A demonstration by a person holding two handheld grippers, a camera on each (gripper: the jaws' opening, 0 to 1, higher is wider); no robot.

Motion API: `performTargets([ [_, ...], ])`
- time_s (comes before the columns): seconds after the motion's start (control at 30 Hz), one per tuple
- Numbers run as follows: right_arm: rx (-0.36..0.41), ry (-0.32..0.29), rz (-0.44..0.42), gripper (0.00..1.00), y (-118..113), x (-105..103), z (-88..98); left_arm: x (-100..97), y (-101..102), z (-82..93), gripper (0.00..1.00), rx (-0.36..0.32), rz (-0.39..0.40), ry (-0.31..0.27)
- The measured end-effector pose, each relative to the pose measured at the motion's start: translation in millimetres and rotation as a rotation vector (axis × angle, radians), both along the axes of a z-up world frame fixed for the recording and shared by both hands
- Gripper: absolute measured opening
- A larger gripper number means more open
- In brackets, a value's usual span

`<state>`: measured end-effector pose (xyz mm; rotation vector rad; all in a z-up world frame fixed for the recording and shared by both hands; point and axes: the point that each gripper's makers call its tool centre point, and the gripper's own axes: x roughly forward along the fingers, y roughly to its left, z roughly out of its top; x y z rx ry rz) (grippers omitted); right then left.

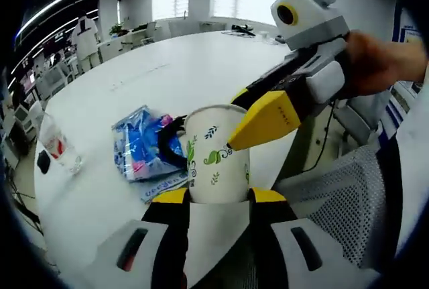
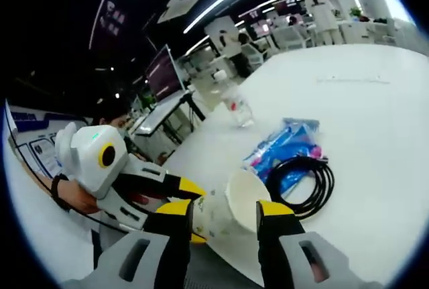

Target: Arrange the tabletop items into an orderly group along one side of the table until the central work area is clear of visible clutter.

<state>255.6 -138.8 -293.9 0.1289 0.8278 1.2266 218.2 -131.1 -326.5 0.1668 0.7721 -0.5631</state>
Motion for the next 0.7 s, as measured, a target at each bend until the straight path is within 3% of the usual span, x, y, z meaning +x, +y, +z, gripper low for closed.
performTargets([
  [0.37, 0.063, 0.001, -0.004, 0.08, 6.5, 5.6, 11.5, 4.8, -1.4, -2.0, 0.34, 0.014, -0.034, -0.007],
  [0.7, 0.109, 0.01, 0.024, 0.0, 20.8, -0.5, 17.4, 8.1, 6.6, -7.7, 0.34, 0.035, -0.023, -0.007],
])
